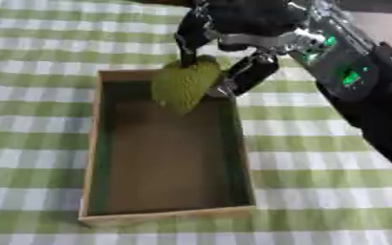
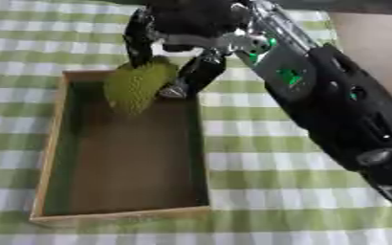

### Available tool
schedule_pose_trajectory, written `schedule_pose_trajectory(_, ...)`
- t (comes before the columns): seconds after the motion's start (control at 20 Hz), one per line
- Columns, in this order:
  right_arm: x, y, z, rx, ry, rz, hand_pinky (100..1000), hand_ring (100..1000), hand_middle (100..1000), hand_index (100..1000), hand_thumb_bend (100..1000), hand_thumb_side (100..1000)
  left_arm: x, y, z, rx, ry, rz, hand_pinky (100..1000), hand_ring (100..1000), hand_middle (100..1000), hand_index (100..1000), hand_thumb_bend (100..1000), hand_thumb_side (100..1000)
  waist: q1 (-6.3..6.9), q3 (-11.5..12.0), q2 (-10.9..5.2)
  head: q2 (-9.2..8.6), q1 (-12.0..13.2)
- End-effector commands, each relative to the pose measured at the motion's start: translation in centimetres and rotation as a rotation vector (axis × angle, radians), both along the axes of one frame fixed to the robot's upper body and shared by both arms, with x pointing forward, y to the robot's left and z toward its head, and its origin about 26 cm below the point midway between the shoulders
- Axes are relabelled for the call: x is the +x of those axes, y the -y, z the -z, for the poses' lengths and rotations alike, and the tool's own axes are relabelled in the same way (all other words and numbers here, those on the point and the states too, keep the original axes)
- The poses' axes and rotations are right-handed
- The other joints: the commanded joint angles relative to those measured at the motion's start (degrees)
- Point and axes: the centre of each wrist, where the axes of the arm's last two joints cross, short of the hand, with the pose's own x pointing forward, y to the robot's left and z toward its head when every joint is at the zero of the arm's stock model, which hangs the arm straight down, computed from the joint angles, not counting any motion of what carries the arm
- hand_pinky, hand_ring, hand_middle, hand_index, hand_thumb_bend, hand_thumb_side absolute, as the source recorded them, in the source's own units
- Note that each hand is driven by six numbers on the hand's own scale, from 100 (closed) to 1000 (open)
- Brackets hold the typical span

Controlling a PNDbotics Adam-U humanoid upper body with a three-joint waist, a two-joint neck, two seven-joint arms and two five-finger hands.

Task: Pick up objects on the table and place them in the box.

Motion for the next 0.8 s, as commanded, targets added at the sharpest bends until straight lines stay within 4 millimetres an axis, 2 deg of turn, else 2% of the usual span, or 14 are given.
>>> schedule_pose_trajectory(0.05, 0.3, 0.0, 0.1, -0.016, 0.029, 0.010, 678, 533, 448, 536, 182, 100, -0.4, 0.0, -0.7, 0.006, 0.024, 0.001, 511, 698, 556, 805, 100, 706, 0.28, 0.04, -1.38, 0.28, -0.25)
schedule_pose_trajectory(0.15, 0.5, 0.0, 0.8, -0.033, 0.029, 0.028, 694, 559, 477, 525, 158, 100, -0.3, 0.0, -0.7, 0.005, 0.024, 0.003, 511, 698, 557, 805, 100, 706, 0.27, 0.07, -1.33, 0.24, -0.34)
schedule_pose_trajectory(0.3, 0.9, 0.0, 1.8, -0.045, 0.018, 0.066, 742, 624, 584, 696, 133, 100, -0.3, 0.0, -0.7, 0.004, 0.023, 0.004, 510, 699, 556, 805, 100, 706, 0.30, 0.12, -1.24, 0.23, -0.42)
schedule_pose_trajectory(0.35, 0.9, -0.1, 2.1, -0.048, 0.016, 0.076, 751, 640, 609, 717, 125, 100, -0.3, 0.0, -0.7, 0.004, 0.023, 0.005, 510, 699, 556, 805, 100, 706, 0.30, 0.14, -1.20, 0.23, -0.45)
schedule_pose_trajectory(0.4, 0.9, -0.2, 2.5, -0.060, 0.013, 0.081, 769, 684, 696, 775, 100, 100, -0.3, 0.1, -0.7, 0.004, 0.023, 0.005, 510, 699, 556, 805, 100, 707, 0.30, 0.18, -1.16, 0.24, -0.47)
schedule_pose_trajectory(0.6, 1.1, -0.7, 4.2, -0.131, -0.017, 0.074, 799, 758, 777, 835, 100, 100, -0.3, 0.1, -0.7, 0.003, 0.024, 0.009, 510, 700, 557, 805, 100, 707, 0.31, 0.34, -1.02, 0.27, -0.60)
schedule_pose_trajectory(0.75, 1.2, -0.4, 4.5, -0.168, -0.023, 0.081, 828, 816, 840, 884, 100, 100, -0.3, 0.1, -0.7, 0.002, 0.023, 0.009, 510, 701, 557, 805, 100, 707, 0.32, 0.37, -0.96, 0.27, -0.60)
schedule_pose_trajectory(0.8, 1.2, -0.2, 4.2, -0.172, -0.019, 0.082, 844, 841, 866, 902, 100, 150, -0.3, 0.1, -0.7, 0.002, 0.024, 0.009, 510, 701, 557, 805, 100, 707, 0.30, 0.33, -0.97, 0.28, -0.59)
